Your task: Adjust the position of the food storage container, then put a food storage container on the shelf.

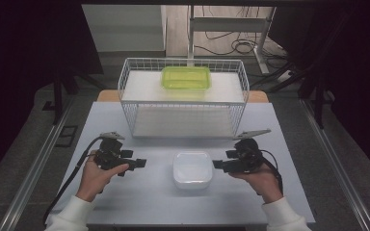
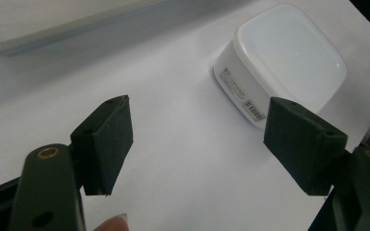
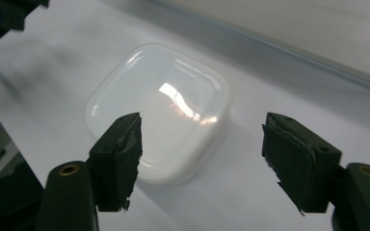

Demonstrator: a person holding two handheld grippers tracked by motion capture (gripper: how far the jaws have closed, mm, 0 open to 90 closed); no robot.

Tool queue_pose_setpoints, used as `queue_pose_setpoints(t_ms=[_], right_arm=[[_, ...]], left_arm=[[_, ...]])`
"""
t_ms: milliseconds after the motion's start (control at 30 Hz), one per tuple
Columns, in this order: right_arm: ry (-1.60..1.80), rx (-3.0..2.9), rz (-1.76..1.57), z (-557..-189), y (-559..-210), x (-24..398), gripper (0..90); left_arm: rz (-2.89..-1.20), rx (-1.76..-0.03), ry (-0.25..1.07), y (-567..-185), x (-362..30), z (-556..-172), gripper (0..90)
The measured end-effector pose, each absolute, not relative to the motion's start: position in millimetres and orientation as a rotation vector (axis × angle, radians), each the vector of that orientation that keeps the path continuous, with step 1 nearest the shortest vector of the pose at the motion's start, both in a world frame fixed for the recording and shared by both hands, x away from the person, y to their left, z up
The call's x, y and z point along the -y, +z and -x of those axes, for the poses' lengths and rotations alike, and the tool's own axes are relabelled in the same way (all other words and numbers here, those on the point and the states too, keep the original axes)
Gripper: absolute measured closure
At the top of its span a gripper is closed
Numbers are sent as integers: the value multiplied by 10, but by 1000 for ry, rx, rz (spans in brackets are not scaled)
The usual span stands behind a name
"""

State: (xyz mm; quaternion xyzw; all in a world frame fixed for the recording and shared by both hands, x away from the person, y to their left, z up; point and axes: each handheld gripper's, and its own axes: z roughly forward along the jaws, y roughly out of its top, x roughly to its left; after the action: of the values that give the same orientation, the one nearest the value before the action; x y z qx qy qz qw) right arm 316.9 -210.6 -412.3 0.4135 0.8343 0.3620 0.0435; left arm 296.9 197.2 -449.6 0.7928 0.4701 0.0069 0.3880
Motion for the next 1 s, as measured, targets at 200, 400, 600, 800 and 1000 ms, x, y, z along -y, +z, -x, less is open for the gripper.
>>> queue_pose_setpoints(t_ms=[200, 400, 600, 800, 1000], right_arm=[[1101, -2507, -1345, -3232, -4123, 2286, 278], [1095, -2527, -1313, -3237, -4142, 2265, 279], [1101, -2529, -1307, -3237, -4156, 2264, 295], [1083, -2553, -1328, -3262, -4247, 2218, 310], [1082, -2571, -1339, -3282, -4311, 2143, 322]], left_arm=[[-2026, -1199, 32, -4512, -1956, -2975, 250], [-2007, -1200, 39, -4504, -1937, -2950, 250], [-1994, -1201, 12, -4492, -1864, -2954, 244], [-2004, -1229, -35, -4529, -1699, -2979, 244], [-1976, -1286, -89, -4551, -1568, -3027, 260]])
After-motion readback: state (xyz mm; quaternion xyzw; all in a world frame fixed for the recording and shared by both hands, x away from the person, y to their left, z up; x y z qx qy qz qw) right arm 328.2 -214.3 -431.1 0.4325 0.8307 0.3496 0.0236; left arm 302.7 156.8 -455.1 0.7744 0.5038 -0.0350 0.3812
